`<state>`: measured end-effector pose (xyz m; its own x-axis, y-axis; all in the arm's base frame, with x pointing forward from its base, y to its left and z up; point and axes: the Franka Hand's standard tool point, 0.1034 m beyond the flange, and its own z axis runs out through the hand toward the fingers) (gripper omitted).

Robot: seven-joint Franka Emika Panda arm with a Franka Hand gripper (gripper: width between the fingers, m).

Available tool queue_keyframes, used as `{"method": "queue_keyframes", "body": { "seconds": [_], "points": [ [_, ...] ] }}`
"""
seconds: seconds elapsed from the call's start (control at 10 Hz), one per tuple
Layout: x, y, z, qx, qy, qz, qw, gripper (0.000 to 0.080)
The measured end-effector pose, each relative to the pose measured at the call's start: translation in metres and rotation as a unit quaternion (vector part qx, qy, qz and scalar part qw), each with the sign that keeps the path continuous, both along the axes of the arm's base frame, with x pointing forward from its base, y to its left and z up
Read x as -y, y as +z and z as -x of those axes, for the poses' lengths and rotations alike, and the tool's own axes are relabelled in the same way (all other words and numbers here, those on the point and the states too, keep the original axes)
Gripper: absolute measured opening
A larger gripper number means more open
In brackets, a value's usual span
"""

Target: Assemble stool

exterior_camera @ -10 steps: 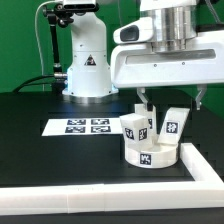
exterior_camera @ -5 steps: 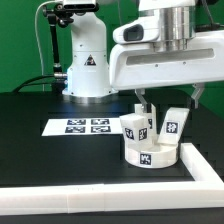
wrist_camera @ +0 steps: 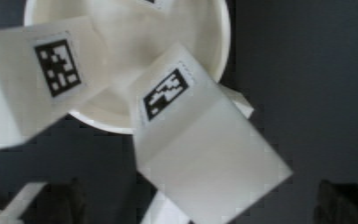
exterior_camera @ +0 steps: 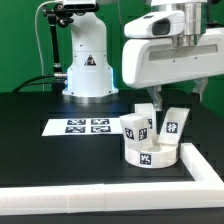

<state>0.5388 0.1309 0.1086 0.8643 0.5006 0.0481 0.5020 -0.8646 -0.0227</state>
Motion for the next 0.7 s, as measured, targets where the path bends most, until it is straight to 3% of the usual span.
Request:
{"method": "queue_keyframes", "body": {
  "seconds": [0.4, 0.7],
  "points": [
    [0.008, -0.001, -0.001, 0.005, 0.109, 0.014, 0.994, 0.0649],
    [0.007, -0.016, 0.006, 0.002, 0.138, 0.023, 0.99, 0.0649]
  ]
}}
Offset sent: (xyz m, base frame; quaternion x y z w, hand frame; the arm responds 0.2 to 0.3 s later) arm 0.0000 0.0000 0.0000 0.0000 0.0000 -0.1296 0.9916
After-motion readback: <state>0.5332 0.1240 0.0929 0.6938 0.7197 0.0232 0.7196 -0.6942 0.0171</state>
